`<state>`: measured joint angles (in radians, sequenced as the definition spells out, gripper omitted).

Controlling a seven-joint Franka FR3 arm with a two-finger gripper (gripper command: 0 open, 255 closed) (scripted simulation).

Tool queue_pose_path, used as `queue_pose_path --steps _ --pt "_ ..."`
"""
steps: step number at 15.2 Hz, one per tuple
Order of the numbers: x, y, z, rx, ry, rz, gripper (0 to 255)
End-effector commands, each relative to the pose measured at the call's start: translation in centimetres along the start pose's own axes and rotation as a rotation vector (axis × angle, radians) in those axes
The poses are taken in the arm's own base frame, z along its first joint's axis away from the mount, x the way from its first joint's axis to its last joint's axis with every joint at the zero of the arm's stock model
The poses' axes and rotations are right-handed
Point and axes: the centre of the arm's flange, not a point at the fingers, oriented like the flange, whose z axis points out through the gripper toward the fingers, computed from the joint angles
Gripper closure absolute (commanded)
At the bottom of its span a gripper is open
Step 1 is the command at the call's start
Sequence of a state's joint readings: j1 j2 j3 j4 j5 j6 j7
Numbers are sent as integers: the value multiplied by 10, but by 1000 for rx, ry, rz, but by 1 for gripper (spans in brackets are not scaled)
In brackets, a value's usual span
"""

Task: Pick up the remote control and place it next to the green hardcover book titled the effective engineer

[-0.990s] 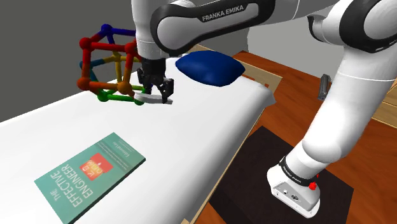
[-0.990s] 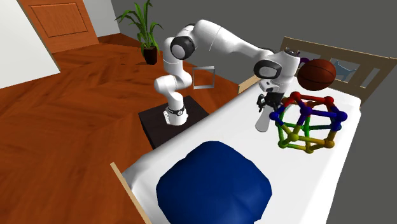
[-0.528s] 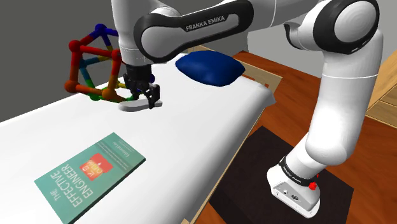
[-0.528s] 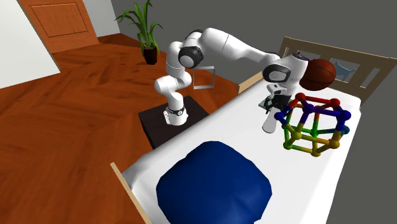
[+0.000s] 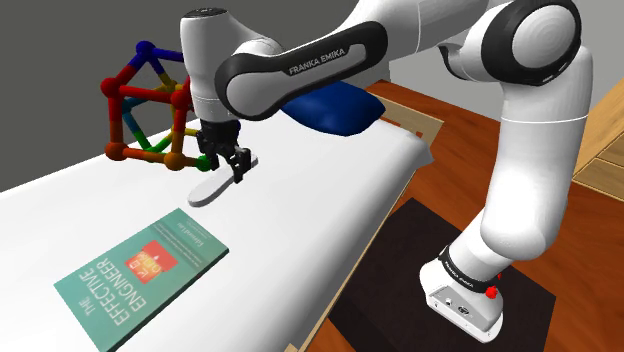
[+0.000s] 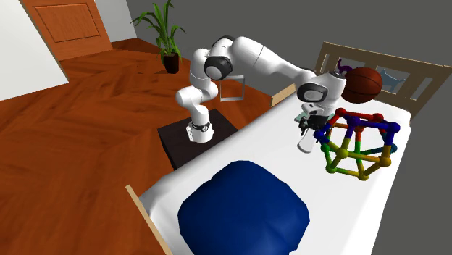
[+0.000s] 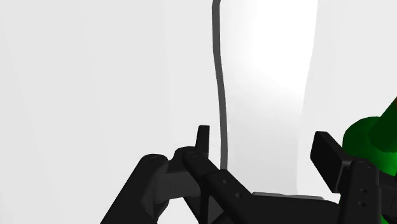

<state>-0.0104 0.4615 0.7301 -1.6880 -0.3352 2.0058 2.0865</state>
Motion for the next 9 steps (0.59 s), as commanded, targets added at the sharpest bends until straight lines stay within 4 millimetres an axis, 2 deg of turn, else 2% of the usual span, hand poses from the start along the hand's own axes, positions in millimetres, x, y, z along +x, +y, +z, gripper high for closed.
queue_pose_path --steps 1,9 --pt "4 -2 14 -5 2 7 255" --pt "4 -2 17 -5 2 7 255"
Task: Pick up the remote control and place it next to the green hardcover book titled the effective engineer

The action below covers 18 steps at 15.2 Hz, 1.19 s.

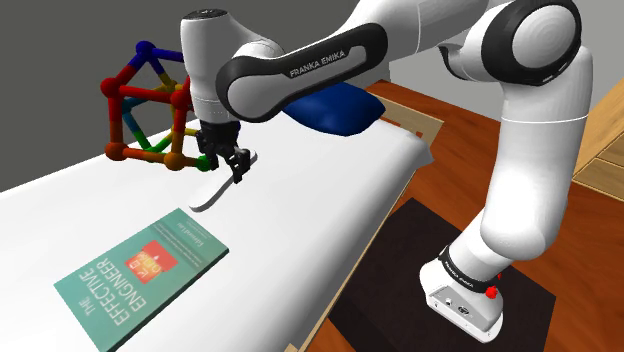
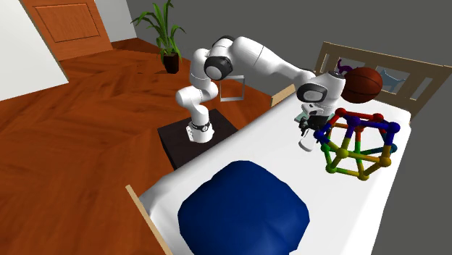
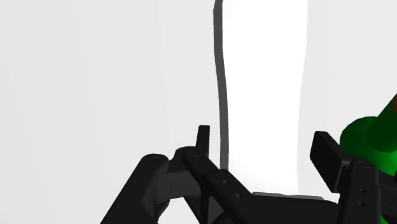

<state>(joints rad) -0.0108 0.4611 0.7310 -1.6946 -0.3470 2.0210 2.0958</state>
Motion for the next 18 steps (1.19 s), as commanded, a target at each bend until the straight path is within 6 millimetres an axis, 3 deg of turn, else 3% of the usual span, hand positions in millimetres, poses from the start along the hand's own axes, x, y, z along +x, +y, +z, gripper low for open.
queue_pose_path --steps 1,2,7,11,18 --pt "5 -1 15 -18 -2 5 255" --pt "5 0 14 -18 -2 5 0" --pt "5 -1 15 -18 -2 5 0" --pt "5 -2 -35 -18 -2 5 0" --pt "5 -2 -35 -18 -2 5 0"
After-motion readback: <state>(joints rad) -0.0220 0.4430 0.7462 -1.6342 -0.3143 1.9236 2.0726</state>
